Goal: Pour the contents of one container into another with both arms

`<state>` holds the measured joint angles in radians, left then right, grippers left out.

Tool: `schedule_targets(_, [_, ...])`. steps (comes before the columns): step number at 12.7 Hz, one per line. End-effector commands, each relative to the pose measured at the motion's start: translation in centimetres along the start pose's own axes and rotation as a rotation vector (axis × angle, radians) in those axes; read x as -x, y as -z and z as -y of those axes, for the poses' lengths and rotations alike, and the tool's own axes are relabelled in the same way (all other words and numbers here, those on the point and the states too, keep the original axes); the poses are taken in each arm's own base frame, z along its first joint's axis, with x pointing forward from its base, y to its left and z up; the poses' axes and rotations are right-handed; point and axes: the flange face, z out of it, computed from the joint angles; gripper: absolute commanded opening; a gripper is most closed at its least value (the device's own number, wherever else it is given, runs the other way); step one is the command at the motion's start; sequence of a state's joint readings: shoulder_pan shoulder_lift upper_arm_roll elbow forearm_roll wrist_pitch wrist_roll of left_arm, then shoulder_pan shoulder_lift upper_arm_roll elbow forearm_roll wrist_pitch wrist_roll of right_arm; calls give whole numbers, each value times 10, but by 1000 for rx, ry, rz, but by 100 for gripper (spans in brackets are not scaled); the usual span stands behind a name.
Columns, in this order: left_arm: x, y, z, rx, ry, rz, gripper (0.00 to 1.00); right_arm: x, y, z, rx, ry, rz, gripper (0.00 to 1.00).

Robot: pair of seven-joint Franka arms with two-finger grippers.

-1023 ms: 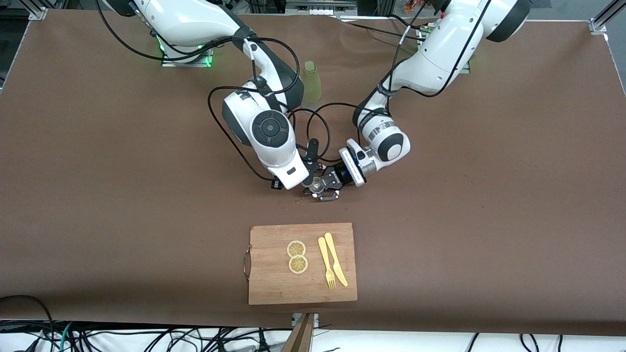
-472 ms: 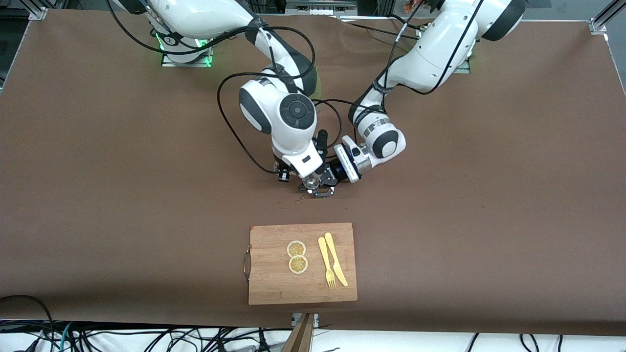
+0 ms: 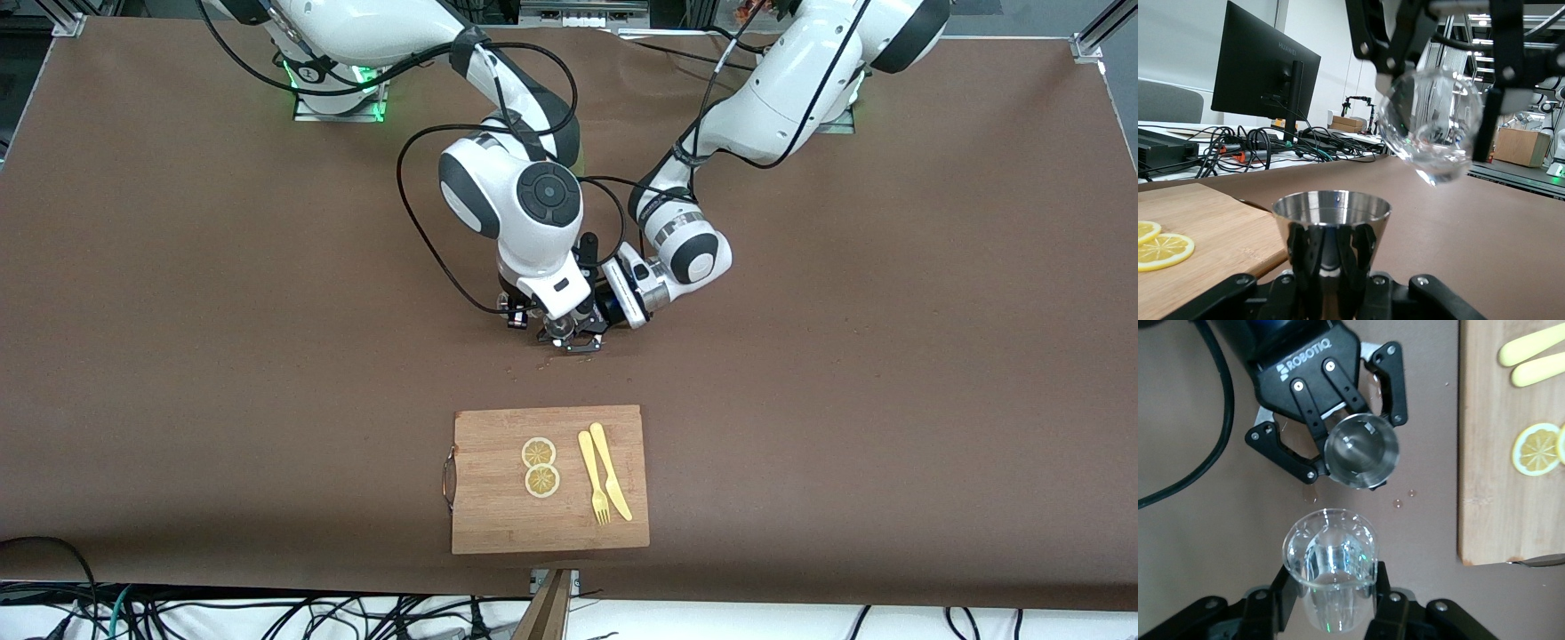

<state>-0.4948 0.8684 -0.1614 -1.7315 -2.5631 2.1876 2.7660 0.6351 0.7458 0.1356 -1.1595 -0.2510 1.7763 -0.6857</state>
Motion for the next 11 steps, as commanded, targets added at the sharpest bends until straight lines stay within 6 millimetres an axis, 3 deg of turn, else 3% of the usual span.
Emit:
schedule_targets(1, [4, -4, -10, -120, -143, -24, 0, -10, 5, 7, 8, 9, 22, 14])
schedule_targets(4, [6, -6, -13, -123, -145, -24, 0, -14, 3, 16, -11, 20, 47, 15])
schedule_targets(6, [9, -10, -22, -125, -146, -24, 0, -14, 2, 14, -5, 8, 43, 15])
schedule_targets(11, [10, -10, -23, -157, -176, -26, 0, -13, 1, 12, 14, -7, 52, 15])
